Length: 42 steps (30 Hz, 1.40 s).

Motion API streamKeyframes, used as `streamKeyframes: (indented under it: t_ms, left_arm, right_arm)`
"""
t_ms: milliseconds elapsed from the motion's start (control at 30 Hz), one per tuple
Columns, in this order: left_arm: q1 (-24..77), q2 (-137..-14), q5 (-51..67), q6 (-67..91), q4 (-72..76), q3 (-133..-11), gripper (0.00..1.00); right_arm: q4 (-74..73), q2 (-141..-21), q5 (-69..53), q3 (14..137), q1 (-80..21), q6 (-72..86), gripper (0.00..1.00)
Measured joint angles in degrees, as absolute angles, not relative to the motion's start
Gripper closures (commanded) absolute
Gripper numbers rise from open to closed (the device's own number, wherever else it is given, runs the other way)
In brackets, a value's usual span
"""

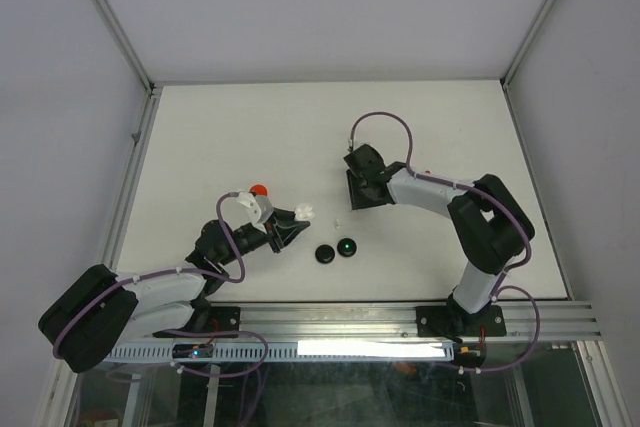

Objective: Insert the wireless bluetooth earbuds into the charging case
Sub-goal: Pick up the earbud from the center of the board.

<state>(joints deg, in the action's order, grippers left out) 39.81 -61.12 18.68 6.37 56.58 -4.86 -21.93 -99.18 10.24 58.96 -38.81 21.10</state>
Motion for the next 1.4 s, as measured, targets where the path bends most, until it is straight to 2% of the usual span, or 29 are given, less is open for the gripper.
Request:
streamKeyframes:
  t_ms: [600, 867, 1167, 1400]
  left_arm:
    - [39.81, -62.78, 20.25, 6.63, 56.55, -4.89, 0.98]
    - [39.79, -62.78, 21.15, 6.7, 56.55, -4.89, 0.97]
    - [39.79, -62.78, 21.32, 6.9, 56.71, -4.89, 0.97]
    - [39.79, -62.78, 21.45, 6.96, 58.89, -5.06, 0.96]
  right_arm:
    - [-22.81, -102.83, 10.96, 63.33, -38.61, 20.03, 0.65]
    - [-24.01, -104.16, 11.35, 65.25, -38.59, 19.33, 0.71]
    - [-25.32, -104.33, 11.27, 65.67, -38.59, 18.61, 0.84]
    - [-25.32, -101.89, 8.91, 63.96, -38.5, 18.48, 0.85]
